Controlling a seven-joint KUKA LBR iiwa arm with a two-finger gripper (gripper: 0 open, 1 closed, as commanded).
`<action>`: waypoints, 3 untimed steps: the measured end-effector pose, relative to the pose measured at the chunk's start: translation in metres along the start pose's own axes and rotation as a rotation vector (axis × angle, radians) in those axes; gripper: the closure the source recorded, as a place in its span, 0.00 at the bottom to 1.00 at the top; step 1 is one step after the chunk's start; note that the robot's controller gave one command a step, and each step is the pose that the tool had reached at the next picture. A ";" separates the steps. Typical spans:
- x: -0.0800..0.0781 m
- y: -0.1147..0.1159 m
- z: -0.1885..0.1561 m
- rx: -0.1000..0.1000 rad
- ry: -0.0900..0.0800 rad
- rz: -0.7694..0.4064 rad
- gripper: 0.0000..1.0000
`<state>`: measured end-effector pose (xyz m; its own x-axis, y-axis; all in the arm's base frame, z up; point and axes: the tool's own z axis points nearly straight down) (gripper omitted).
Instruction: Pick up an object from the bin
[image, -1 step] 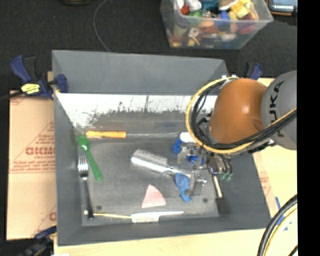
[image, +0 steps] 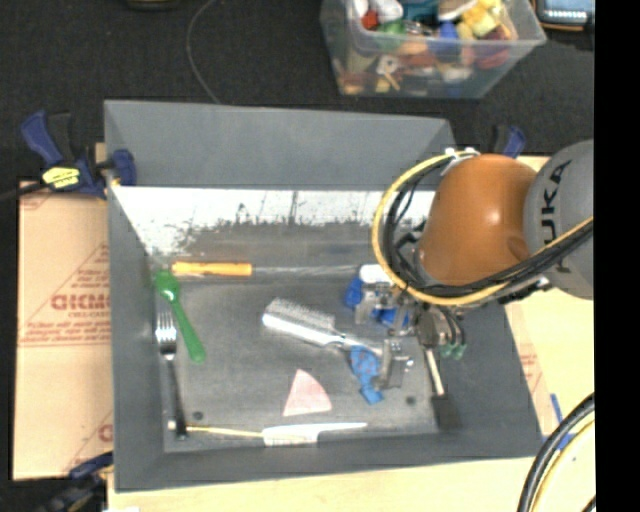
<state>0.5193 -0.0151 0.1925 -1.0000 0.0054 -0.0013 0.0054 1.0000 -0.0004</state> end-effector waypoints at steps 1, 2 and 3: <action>-0.057 0.037 0.104 -0.002 -0.007 0.223 0.00; -0.068 0.040 0.089 -0.002 -0.007 0.337 0.00; -0.062 0.039 0.119 -0.002 -0.007 0.248 0.00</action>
Offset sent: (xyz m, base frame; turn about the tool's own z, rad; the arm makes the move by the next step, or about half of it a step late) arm 0.0706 0.0415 -0.0782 0.3610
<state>0.5818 0.0234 0.0735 -0.9680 0.2509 -0.0077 0.2509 0.9680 0.0023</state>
